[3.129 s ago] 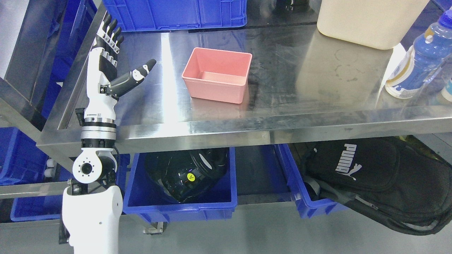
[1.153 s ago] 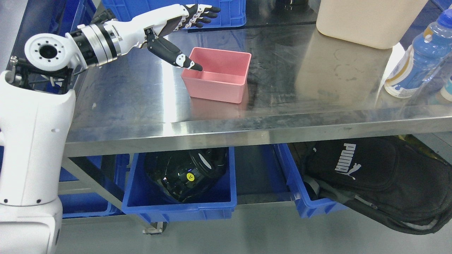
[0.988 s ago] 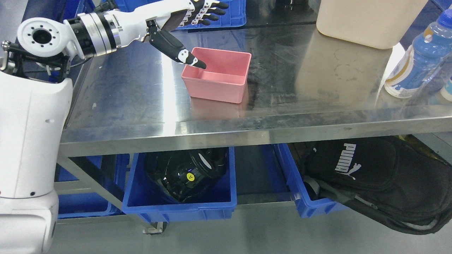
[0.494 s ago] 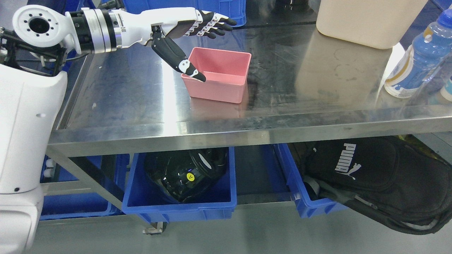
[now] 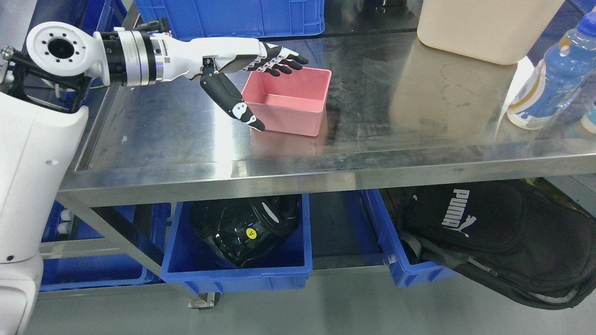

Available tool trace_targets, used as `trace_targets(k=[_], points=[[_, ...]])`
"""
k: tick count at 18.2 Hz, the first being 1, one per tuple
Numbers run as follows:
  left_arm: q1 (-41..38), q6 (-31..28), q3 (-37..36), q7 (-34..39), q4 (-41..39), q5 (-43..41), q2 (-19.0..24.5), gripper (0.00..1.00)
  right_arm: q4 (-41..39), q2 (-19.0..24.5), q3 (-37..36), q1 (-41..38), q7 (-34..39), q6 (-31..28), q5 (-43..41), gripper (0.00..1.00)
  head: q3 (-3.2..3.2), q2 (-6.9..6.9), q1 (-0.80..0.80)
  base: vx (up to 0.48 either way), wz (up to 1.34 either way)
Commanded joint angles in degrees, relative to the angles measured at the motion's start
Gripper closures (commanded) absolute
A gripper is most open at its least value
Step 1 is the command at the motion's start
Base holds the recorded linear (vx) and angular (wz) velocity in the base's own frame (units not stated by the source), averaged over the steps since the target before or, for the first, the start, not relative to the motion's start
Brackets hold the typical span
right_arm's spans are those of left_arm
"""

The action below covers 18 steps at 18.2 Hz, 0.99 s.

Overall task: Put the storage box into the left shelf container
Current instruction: 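Hook the left hand fingers over the pink box's near rim and grip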

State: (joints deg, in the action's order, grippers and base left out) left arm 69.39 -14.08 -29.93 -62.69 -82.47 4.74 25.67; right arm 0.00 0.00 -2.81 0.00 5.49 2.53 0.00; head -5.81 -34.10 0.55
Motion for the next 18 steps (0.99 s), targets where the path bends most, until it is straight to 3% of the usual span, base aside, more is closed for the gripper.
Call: trace_targets(k=[1,11,18], points=[[-1.1,0.01,-3.03,-0.42,-1.2,0.01,3.16,0.03,-1.0,-1.0,0.0,-1.49,10.06,0.01,-0.18,0.0,0.0,0.0,0.0,0.0,0.0],[-1.45,0.01,-2.59,-0.24,1.34,-6.14,2.37,0.03,-1.0,-1.0,0.0,-1.49,10.06,0.01,-0.18,0.0,0.0,0.0,0.0,0.0,0.0],[-2.32,0.1,-3.12,0.11,6.61,-10.18,-5.96,0.03,-1.0,-1.0,0.0,-1.49,10.06,0.01,-0.18,0.0,0.0,0.01,0.0,0.0,0.0]])
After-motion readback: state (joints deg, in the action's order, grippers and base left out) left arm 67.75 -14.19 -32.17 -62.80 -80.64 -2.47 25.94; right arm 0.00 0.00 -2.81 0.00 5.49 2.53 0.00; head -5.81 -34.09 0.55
